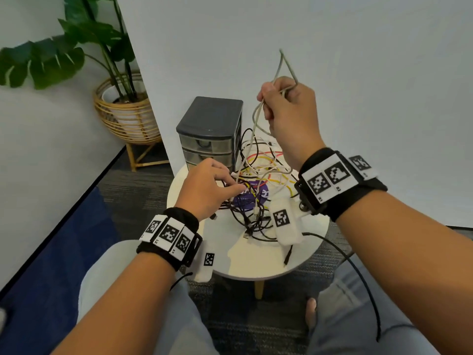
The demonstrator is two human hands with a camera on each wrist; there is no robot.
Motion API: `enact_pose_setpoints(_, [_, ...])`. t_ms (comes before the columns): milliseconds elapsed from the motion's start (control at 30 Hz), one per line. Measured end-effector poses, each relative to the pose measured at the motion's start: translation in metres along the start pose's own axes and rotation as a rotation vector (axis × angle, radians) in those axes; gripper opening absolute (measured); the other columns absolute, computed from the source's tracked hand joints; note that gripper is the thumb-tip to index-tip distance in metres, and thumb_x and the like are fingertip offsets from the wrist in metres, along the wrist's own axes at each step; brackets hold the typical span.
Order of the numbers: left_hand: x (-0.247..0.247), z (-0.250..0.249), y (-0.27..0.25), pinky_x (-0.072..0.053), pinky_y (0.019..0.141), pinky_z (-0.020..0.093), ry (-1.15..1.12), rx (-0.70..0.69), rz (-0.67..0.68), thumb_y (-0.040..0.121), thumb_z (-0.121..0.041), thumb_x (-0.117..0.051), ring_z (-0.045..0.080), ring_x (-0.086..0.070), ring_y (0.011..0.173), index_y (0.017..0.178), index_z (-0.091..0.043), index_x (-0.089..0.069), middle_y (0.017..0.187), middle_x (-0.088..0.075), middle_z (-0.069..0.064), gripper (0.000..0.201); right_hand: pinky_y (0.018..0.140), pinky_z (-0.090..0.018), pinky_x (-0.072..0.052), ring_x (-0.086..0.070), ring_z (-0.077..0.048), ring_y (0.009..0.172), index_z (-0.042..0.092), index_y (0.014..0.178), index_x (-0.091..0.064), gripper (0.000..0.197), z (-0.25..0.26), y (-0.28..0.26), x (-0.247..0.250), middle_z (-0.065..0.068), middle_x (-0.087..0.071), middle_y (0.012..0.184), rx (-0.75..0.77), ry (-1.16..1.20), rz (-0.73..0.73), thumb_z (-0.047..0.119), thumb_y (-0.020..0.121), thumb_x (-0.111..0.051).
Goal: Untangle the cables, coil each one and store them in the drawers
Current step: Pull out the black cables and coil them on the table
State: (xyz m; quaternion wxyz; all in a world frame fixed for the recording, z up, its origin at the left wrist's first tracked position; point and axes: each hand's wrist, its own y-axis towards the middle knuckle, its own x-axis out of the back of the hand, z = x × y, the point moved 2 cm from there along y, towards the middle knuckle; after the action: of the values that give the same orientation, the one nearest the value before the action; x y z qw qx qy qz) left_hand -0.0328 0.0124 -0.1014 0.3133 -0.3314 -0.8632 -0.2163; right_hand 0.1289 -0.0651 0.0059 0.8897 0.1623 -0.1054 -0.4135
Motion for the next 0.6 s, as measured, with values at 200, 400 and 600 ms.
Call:
enact_pose_setpoints(200, [0.001, 0.004, -0.001, -0.05, 0.081, 0.028, -0.062, -0.026, 0.025, 0.079, -0.048, -0.081, 0.004, -0.056, 0.102, 0.094, -0.037, -0.076, 0.109, -0.06, -0.012, 0.02, 0.056, -0.023, -0.032, -0.044, -0.006, 0.049, 0.018, 0.075, -0.064, 0.025, 0.002, 0.005, 0.012, 0.001, -0.056, 0.059, -0.011, 0.049, -0.045, 0.024, 0.099, -0.058])
enact_pose_setpoints(400, [0.006, 0.013, -0.002, -0.055, 0.084, 0.036, -0.123, 0.006, -0.014, 0.083, -0.039, -0.081, 0.009, -0.058, 0.1, 0.097, -0.032, -0.077, 0.109, -0.061, -0.011, 0.016, 0.043, -0.022, -0.026, -0.035, -0.01, 0.043, 0.012, 0.08, -0.062, 0.023, 0.012, 0.022, 0.039, -0.004, -0.057, 0.062, -0.057, 0.174, -0.119, 0.018, 0.101, -0.056])
enact_pose_setpoints(600, [0.01, 0.021, 0.002, -0.052, 0.093, 0.041, -0.165, 0.072, 0.004, 0.091, -0.048, -0.071, 0.008, -0.059, 0.103, 0.084, -0.034, -0.077, 0.104, -0.064, -0.013, 0.017, 0.047, -0.022, -0.035, -0.05, -0.013, 0.054, 0.017, 0.086, -0.065, 0.017, -0.006, 0.041, 0.054, -0.001, -0.065, 0.072, -0.16, 0.009, -0.05, 0.021, 0.1, -0.056])
